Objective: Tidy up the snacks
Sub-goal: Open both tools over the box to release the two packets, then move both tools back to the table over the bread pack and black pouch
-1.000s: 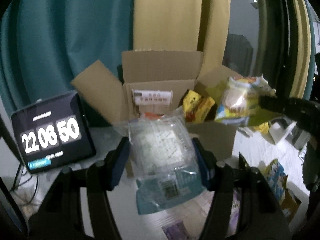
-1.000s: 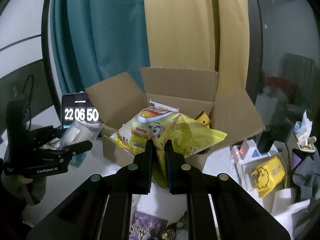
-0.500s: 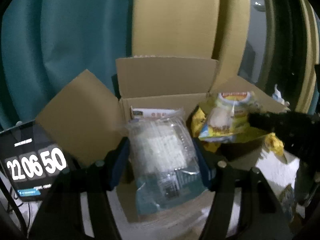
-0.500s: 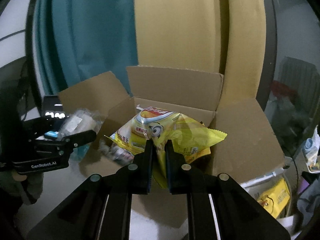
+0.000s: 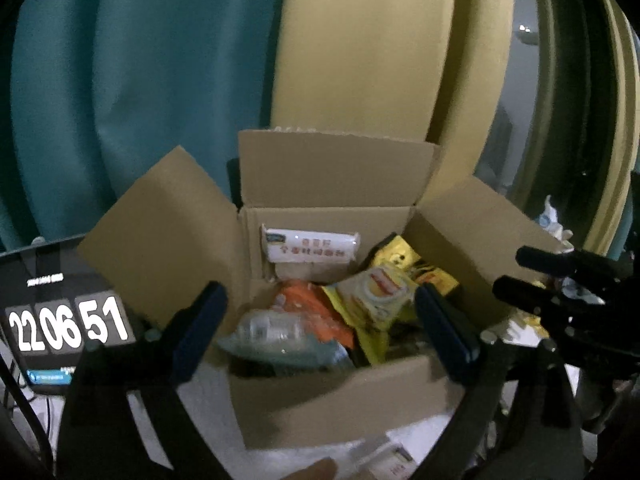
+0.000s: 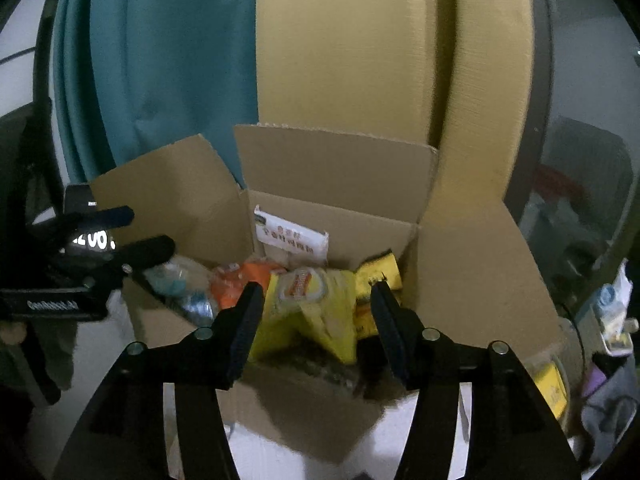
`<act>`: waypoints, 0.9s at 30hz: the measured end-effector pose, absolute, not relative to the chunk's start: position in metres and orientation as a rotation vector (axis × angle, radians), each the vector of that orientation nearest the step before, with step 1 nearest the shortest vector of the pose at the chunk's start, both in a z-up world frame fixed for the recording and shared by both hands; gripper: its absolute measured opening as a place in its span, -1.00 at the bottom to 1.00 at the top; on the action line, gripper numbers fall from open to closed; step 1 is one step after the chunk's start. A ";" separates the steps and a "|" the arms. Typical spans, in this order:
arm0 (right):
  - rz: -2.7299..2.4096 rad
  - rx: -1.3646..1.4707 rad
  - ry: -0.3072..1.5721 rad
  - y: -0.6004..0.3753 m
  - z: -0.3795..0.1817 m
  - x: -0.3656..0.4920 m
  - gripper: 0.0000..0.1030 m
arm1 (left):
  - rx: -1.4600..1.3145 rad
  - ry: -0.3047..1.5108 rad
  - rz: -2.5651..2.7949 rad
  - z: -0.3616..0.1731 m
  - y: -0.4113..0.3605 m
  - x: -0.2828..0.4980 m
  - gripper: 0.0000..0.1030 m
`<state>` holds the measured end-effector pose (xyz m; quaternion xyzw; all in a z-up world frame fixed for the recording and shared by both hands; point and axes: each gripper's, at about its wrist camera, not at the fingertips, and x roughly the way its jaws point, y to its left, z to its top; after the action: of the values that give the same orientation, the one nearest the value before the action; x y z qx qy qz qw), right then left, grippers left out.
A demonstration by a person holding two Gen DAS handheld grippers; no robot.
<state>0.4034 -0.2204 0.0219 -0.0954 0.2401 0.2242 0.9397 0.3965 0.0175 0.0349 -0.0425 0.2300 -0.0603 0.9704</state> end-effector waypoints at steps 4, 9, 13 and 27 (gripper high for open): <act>0.423 -0.160 0.510 -0.240 0.018 0.380 0.14 | -0.093 0.468 -0.132 0.033 0.011 0.373 0.86; 0.400 -0.123 0.561 -0.258 0.002 0.357 0.14 | -0.102 0.506 -0.160 0.023 -0.001 0.353 0.86; 0.402 -0.097 0.601 -0.266 -0.016 0.346 0.14 | -0.105 0.562 -0.169 0.004 -0.013 0.338 0.86; 0.420 -0.015 0.751 -0.293 -0.073 0.341 0.14 | -0.133 0.780 -0.113 -0.073 -0.040 0.317 0.86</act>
<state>0.3414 -0.2927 -0.0731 -0.0071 0.3640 0.2036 0.9089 0.3174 -0.0400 -0.0731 -0.0650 0.3798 -0.0552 0.9211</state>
